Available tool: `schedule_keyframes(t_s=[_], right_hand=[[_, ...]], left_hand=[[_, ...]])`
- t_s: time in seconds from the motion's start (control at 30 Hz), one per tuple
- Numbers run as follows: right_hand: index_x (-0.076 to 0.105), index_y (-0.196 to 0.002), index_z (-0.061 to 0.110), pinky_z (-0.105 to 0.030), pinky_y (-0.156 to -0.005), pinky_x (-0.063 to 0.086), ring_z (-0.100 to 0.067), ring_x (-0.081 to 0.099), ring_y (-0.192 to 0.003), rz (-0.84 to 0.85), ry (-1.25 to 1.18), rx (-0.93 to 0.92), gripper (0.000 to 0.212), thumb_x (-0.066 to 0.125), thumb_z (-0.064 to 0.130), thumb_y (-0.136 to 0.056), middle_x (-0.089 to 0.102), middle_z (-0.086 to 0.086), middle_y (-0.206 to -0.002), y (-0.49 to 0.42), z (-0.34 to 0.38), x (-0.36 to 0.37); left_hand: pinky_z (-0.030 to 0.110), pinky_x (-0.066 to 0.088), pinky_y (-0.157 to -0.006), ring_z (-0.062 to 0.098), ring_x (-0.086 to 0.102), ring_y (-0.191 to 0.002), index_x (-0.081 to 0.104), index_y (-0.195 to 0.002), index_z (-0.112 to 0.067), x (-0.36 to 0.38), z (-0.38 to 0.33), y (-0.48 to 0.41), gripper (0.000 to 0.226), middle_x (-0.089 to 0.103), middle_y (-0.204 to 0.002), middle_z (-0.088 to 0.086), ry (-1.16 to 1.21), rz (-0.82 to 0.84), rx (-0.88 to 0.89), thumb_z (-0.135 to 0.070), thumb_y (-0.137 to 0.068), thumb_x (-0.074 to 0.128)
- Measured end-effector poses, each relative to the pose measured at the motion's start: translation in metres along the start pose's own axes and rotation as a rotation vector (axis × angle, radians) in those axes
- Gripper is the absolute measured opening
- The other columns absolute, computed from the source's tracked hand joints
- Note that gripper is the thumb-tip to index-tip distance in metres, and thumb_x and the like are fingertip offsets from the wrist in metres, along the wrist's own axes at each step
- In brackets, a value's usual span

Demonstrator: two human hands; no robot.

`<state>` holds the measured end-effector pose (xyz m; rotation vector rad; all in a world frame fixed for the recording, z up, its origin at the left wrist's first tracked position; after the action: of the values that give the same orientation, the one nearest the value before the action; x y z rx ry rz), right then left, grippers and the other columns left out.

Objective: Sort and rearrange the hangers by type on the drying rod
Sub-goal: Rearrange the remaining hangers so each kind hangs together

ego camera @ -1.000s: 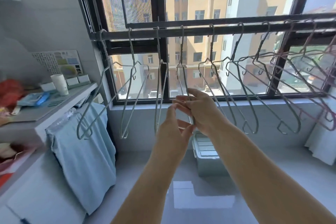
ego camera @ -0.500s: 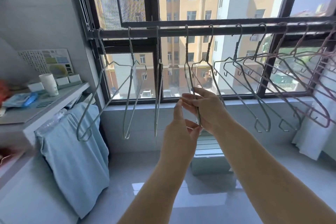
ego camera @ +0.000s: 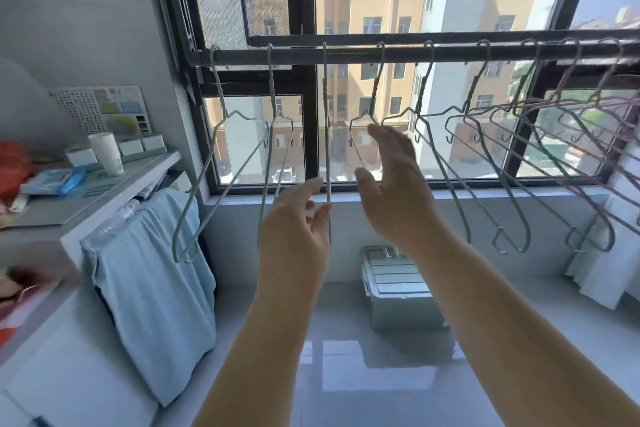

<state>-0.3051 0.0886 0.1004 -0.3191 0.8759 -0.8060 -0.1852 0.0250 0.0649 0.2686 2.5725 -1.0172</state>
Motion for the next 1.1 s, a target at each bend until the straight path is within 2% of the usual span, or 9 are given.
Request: schedule_keyframes(t_s=[0.13, 0.23, 0.3, 0.37, 0.5, 0.67, 0.9, 1.03, 1.1], right_hand=[[0.022, -0.143, 0.013, -0.02, -0.091, 0.029, -0.022, 0.038, -0.13, 0.281, -0.131, 0.172, 0.051, 0.039, 0.006, -0.095, 0.032, -0.009, -0.145, -0.003, -0.002, 0.054], [0.034, -0.13, 0.007, -0.032, -0.086, 0.04, -0.029, 0.052, -0.111, 0.312, -0.204, 0.304, 0.037, 0.035, 0.004, -0.094, 0.05, -0.016, -0.126, -0.004, -0.019, 0.082], [0.04, -0.119, 0.009, -0.039, -0.089, 0.048, -0.028, 0.058, -0.103, 0.308, -0.34, 0.394, 0.029, 0.035, -0.001, -0.092, 0.056, -0.003, -0.101, -0.001, -0.03, 0.094], [0.042, -0.119, 0.013, -0.04, -0.092, 0.048, -0.027, 0.059, -0.105, 0.291, -0.487, 0.442, 0.033, 0.039, -0.005, -0.091, 0.053, 0.007, -0.089, 0.001, -0.032, 0.099], [0.043, -0.1, 0.025, -0.028, -0.076, 0.047, -0.023, 0.062, -0.101, 0.239, -0.633, 0.467, 0.037, 0.039, -0.01, -0.09, 0.054, -0.001, -0.109, 0.003, -0.034, 0.095], [0.035, -0.136, 0.018, -0.021, -0.073, 0.048, -0.017, 0.063, -0.092, 0.184, -0.667, 0.45, 0.052, 0.032, -0.01, -0.092, 0.051, 0.001, -0.118, 0.0, -0.043, 0.092], [0.034, -0.138, 0.018, -0.014, -0.069, 0.049, -0.014, 0.062, -0.087, 0.187, -0.677, 0.452, 0.052, 0.03, -0.01, -0.093, 0.05, 0.001, -0.117, -0.001, -0.047, 0.092], [0.035, -0.138, 0.02, -0.012, -0.063, 0.049, -0.012, 0.062, -0.085, 0.206, -0.671, 0.449, 0.052, 0.03, -0.008, -0.094, 0.05, 0.001, -0.117, 0.0, -0.048, 0.095], [0.035, -0.137, 0.018, -0.014, -0.067, 0.05, -0.008, 0.062, -0.08, 0.209, -0.643, 0.428, 0.048, 0.032, -0.005, -0.095, 0.05, 0.001, -0.117, 0.002, -0.049, 0.095]], left_hand=[[0.025, 0.051, -0.086, 0.009, 0.064, -0.087, 0.06, -0.118, -0.013, 0.02, 0.023, 0.008, 0.035, 0.068, -0.105, -0.001, 0.011, 0.2, -0.095, -0.018, -0.084, 0.063], [0.031, 0.053, -0.081, 0.013, 0.067, -0.078, 0.066, -0.108, -0.015, 0.027, 0.028, 0.015, 0.025, 0.072, -0.087, 0.002, 0.021, 0.238, -0.104, -0.011, -0.084, 0.059], [0.03, 0.051, -0.077, 0.016, 0.066, -0.077, 0.068, -0.101, -0.016, 0.029, 0.028, 0.017, 0.021, 0.072, -0.085, 0.003, 0.004, 0.24, -0.099, -0.01, -0.084, 0.056], [0.028, 0.05, -0.073, 0.016, 0.066, -0.076, 0.068, -0.094, -0.016, 0.03, 0.028, 0.017, 0.017, 0.073, -0.083, 0.004, -0.009, 0.24, -0.078, -0.011, -0.085, 0.055], [0.012, 0.042, -0.062, 0.013, 0.065, -0.074, 0.069, -0.089, -0.017, 0.034, 0.027, 0.016, 0.015, 0.073, -0.081, 0.001, -0.012, 0.25, -0.065, -0.012, -0.084, 0.055], [0.009, 0.041, -0.062, 0.011, 0.064, -0.072, 0.069, -0.094, -0.016, 0.038, 0.024, 0.016, 0.017, 0.073, -0.082, 0.0, 0.017, 0.242, -0.045, -0.012, -0.085, 0.056], [0.014, 0.04, -0.064, 0.013, 0.064, -0.071, 0.07, -0.099, -0.015, 0.043, 0.027, 0.015, 0.019, 0.073, -0.082, 0.0, 0.031, 0.221, -0.022, -0.013, -0.084, 0.058], [0.01, 0.04, -0.063, 0.01, 0.064, -0.073, 0.069, -0.103, -0.018, 0.046, 0.03, 0.016, 0.022, 0.073, -0.084, -0.003, 0.036, 0.241, -0.034, -0.016, -0.085, 0.057], [0.008, 0.042, -0.065, 0.008, 0.065, -0.074, 0.068, -0.105, -0.02, 0.045, 0.031, 0.017, 0.023, 0.073, -0.084, -0.004, 0.048, 0.243, -0.036, -0.015, -0.085, 0.057]])
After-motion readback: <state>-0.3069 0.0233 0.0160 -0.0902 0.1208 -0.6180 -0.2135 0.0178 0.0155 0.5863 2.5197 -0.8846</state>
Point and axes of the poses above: each hand's wrist, its own y-axis away from the middle knuckle, its own x-axis out of the palm, z = x × y, the point moved 10 cm from there along -y, towards the middle knuckle
